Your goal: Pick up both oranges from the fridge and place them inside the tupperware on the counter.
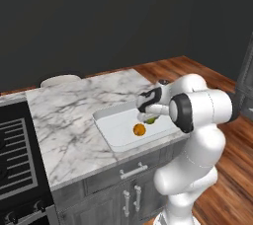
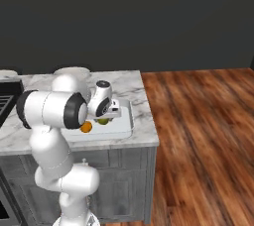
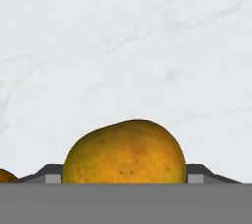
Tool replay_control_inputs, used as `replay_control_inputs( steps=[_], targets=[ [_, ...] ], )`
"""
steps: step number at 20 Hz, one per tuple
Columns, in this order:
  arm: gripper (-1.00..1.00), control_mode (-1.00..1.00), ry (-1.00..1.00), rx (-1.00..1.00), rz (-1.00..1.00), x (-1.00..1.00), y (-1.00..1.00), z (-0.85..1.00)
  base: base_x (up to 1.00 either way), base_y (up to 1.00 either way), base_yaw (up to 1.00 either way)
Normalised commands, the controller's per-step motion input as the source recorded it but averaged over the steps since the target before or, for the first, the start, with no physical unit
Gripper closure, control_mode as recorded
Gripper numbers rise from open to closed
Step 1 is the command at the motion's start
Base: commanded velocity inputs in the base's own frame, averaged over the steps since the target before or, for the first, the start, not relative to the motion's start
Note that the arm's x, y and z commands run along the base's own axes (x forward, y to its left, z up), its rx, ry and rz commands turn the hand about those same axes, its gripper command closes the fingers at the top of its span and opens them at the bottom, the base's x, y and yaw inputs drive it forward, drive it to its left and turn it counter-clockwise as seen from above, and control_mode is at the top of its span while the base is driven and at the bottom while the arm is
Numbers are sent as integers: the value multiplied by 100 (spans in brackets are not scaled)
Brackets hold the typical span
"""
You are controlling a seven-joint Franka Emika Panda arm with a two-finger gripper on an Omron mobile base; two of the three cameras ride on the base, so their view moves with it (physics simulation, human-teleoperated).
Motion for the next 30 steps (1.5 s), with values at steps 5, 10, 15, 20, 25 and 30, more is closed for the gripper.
replay_control_inputs(
  steps=[5,10,15,20,25,30],
  targets=[
    [-100,-100,0,-1,2,50,8,-33,0,0,0],
    [-100,-100,0,0,0,5,3,22,0,0,0],
    [-100,-100,-1,0,0,-20,0,74,0,0,0],
    [-100,-100,0,0,0,-52,0,77,0,0,0],
    [-100,-100,0,0,-3,-87,-10,45,0,0,0],
    [-100,-100,-10,0,-7,-100,-50,21,0,0,0]
  ],
)
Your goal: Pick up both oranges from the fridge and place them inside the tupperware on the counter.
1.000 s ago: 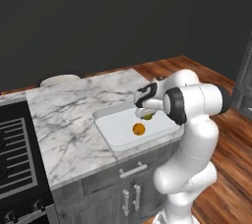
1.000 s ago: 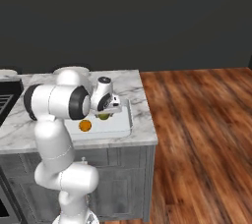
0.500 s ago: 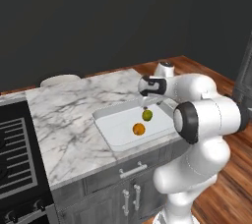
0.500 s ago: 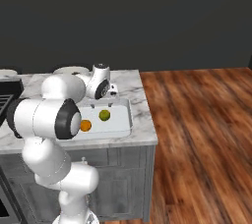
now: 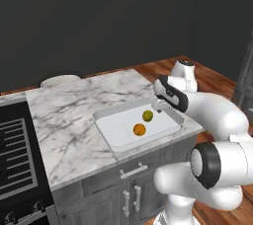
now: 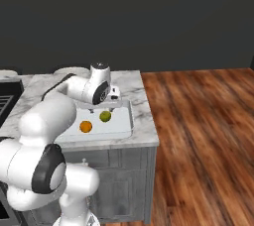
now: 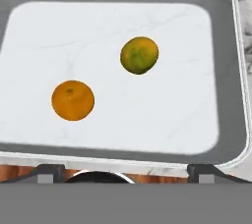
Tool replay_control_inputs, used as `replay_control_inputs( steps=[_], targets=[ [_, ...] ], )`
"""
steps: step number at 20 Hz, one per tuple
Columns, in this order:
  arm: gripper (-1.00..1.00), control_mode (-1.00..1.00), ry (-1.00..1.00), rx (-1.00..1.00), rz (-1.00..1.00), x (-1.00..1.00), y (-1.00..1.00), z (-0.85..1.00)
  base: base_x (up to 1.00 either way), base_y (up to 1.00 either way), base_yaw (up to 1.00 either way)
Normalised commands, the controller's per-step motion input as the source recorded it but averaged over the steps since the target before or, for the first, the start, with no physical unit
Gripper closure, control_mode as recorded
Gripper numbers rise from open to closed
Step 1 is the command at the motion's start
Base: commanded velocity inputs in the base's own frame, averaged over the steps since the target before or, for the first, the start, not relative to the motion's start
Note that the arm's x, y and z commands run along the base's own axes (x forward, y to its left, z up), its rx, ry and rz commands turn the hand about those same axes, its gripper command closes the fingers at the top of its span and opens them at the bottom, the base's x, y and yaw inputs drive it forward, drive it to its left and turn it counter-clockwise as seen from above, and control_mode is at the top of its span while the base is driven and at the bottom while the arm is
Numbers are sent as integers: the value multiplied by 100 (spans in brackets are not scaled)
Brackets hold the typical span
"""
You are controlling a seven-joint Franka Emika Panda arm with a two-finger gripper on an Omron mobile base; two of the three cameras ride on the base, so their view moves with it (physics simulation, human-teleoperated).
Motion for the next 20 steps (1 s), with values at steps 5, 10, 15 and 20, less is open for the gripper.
replay_control_inputs(
  steps=[5,10,15,20],
  targets=[
    [-100,-100,-25,0,-10,-100,-65,32,0,0,0],
    [-100,-100,-35,0,-8,-100,-76,43,0,0,0],
    [-100,-100,-43,0,-3,-100,-66,52,0,0,0],
    [-100,-100,-37,1,-3,-100,-58,59,0,0,0]
  ],
)
